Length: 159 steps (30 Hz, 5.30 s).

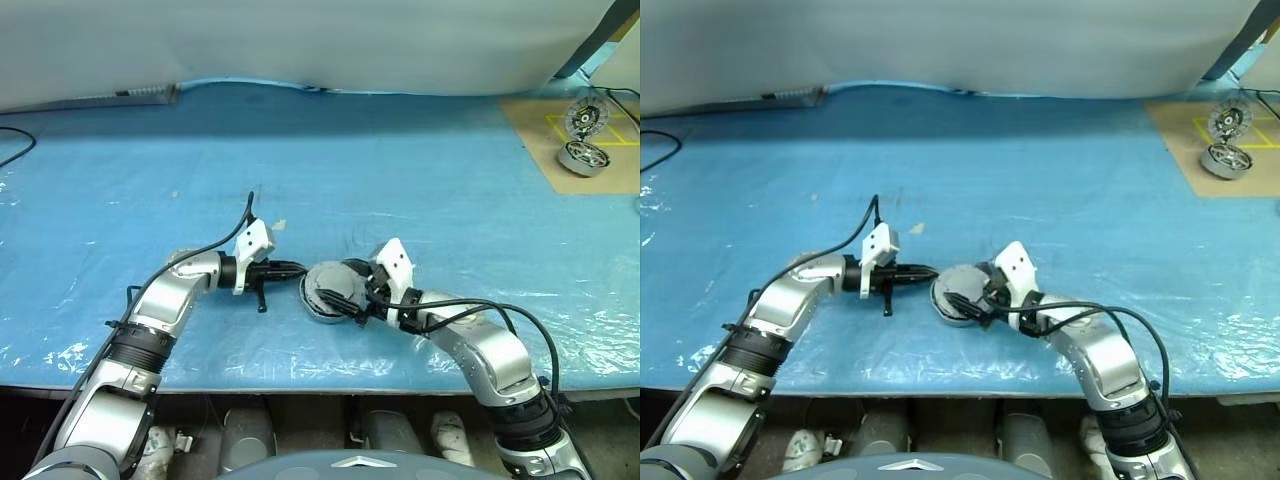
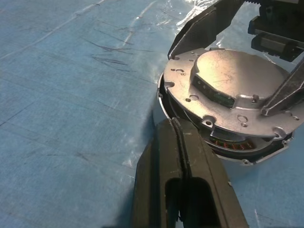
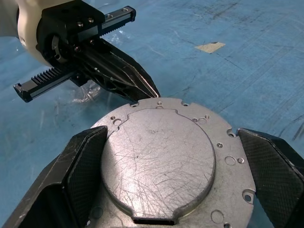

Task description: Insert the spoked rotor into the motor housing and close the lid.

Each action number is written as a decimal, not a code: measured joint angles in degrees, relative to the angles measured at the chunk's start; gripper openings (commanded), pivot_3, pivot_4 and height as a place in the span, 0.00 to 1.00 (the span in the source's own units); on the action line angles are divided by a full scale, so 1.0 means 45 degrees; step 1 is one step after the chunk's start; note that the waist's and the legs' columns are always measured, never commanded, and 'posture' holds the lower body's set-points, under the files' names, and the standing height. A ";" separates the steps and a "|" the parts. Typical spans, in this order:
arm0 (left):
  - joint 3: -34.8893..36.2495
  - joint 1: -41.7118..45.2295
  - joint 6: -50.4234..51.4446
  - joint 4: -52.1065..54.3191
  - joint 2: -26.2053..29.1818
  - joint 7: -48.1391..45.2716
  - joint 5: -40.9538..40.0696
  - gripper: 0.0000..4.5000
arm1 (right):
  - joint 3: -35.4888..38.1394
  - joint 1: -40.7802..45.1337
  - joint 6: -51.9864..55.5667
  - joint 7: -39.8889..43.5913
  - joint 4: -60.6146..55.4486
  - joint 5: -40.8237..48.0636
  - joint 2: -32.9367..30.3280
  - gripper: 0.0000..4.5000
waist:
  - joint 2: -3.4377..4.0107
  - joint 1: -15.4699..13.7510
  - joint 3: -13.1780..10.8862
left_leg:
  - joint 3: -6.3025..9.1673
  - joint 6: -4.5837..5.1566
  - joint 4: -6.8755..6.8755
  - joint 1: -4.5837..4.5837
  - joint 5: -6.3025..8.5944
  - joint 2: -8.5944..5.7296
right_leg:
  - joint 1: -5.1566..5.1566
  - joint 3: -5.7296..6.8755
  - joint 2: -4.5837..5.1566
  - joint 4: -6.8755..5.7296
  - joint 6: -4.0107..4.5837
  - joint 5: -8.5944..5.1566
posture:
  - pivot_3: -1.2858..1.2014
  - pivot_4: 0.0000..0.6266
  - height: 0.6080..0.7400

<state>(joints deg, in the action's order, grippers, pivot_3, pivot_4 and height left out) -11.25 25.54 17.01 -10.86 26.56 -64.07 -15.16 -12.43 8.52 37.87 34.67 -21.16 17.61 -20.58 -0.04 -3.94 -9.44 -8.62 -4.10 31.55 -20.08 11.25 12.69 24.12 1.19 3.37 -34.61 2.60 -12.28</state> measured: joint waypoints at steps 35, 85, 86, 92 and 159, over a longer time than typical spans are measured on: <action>0.0845 -0.0213 0.0133 -0.0246 0.0176 0.0992 -0.0120 0.00 | -0.1855 0.1135 -0.4845 0.0072 0.2979 -0.2936 0.0288 0.99 | -0.0003 0.0043 0.0002 | -0.0002 0.0001 0.0034 0.0009 0.0000 0.0004 | -0.0010 -0.0003 0.0001 -0.0028 0.0005 0.0004 | 0.52 0.24 1.00; -0.0421 -0.0156 0.2002 0.1812 0.1066 0.0145 -0.0188 0.00 | -0.1284 0.1355 -0.3789 0.0611 0.3103 -0.2534 0.0666 0.99 | 0.0007 0.0010 0.0022 | -0.0005 0.0002 0.0022 0.0044 0.0001 0.0001 | -0.0048 -0.0004 0.0005 -0.0018 0.0005 -0.0002 | 0.52 0.24 1.00; -0.0421 -0.0145 0.2003 0.1805 0.1066 0.0145 -0.0181 0.00 | -0.1274 0.1355 -0.3727 0.0617 0.3103 -0.2521 0.0695 0.99 | 0.0007 0.0010 0.0022 | -0.0005 0.0002 0.0022 0.0044 0.0000 0.0001 | -0.0048 -0.0004 0.0004 -0.0018 0.0005 -0.0002 | 0.52 0.24 1.00; -0.0421 -0.0077 0.2006 0.1763 0.1064 0.0146 -0.0154 0.00 | -0.1032 0.1327 -0.3448 0.0617 0.3073 -0.2308 0.0915 0.99 | 0.0007 0.0014 0.0021 | -0.0005 0.0002 0.0021 0.0043 0.0001 0.0003 | -0.0047 -0.0003 0.0003 -0.0018 0.0006 -0.0002 | 0.52 0.24 1.00; -0.0379 0.0030 0.2025 0.1484 0.1068 0.0118 -0.0239 0.00 | -0.1315 0.1152 -0.6433 0.0095 0.3775 -0.3635 0.1267 0.99 | 0.0010 0.0014 0.0016 | -0.0005 0.0000 0.0012 0.0011 0.0000 -0.0001 | 0.0004 0.0000 0.0002 -0.0018 0.0009 -0.0002 | 0.52 0.24 1.00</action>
<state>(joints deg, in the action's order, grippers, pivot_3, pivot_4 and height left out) -12.96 25.68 26.13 -4.18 31.37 -63.54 -16.24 -18.35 13.70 8.92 35.10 -4.17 1.26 -14.87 0.01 -3.88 -9.37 -8.64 -4.10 31.60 -20.03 11.25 12.68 24.13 1.19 3.38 -34.69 2.64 -12.29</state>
